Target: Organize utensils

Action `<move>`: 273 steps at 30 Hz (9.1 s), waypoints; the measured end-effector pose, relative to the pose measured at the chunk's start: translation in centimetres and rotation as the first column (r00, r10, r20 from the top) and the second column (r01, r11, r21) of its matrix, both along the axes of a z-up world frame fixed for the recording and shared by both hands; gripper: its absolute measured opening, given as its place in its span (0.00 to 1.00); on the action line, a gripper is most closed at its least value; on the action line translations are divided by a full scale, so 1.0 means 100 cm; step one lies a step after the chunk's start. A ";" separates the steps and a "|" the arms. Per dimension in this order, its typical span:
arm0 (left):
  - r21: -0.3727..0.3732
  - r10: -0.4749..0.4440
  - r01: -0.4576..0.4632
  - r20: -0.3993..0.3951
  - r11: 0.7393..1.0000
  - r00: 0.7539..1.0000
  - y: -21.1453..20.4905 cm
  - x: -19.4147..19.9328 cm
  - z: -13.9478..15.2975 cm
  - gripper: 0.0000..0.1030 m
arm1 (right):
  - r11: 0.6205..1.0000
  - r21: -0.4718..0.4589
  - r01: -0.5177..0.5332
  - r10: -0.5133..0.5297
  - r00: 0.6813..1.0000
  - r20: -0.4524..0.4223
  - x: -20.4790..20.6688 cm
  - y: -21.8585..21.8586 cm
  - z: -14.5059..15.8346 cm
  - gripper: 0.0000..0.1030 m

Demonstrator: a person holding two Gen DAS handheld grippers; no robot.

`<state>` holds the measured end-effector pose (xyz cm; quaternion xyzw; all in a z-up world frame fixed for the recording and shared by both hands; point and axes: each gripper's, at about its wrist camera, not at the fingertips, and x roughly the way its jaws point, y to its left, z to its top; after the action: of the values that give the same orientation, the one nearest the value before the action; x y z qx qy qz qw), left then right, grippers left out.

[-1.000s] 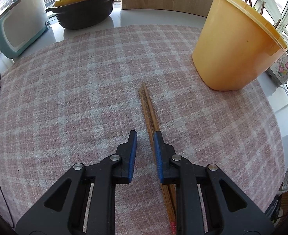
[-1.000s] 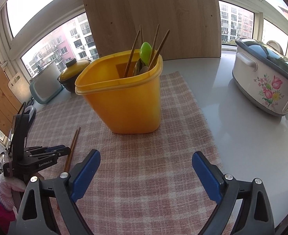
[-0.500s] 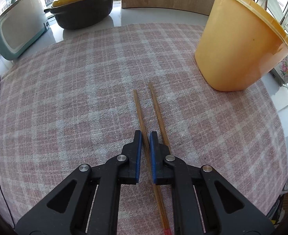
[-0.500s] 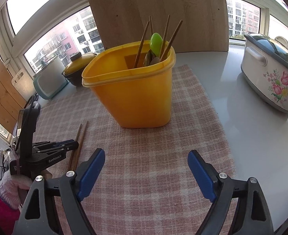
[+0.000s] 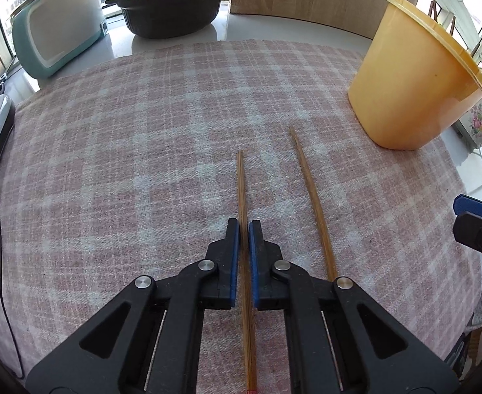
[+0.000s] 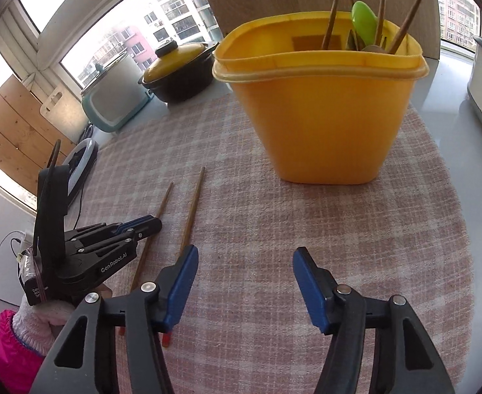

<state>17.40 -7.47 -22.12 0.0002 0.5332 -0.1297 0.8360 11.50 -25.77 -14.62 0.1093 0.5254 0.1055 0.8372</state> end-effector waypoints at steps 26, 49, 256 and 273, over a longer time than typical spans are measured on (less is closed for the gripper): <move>-0.138 0.097 -0.101 -0.039 0.985 0.995 0.049 -0.004 0.006 0.04 | 0.991 -0.064 -0.116 0.100 0.973 -0.210 0.077 0.088 -0.052 0.35; -0.131 0.130 -0.131 -0.010 0.983 0.991 0.051 -0.010 0.014 0.04 | 0.961 -0.176 -0.213 0.177 0.964 -0.199 0.072 0.105 -0.055 0.03; -0.114 -0.021 0.083 0.466 0.990 0.885 -0.049 -0.110 0.213 0.99 | 0.908 -0.152 0.391 -0.264 0.813 0.519 -0.083 -0.064 0.151 1.00; -0.127 -0.012 0.082 0.478 0.988 0.878 -0.046 -0.111 0.218 0.99 | 0.904 -0.155 0.399 -0.270 0.812 0.518 -0.083 -0.064 0.152 1.00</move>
<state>6.26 -12.08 -0.34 -0.0151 0.3006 -0.1841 0.9357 3.19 -32.15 0.56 0.0618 0.2801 -0.0892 0.9538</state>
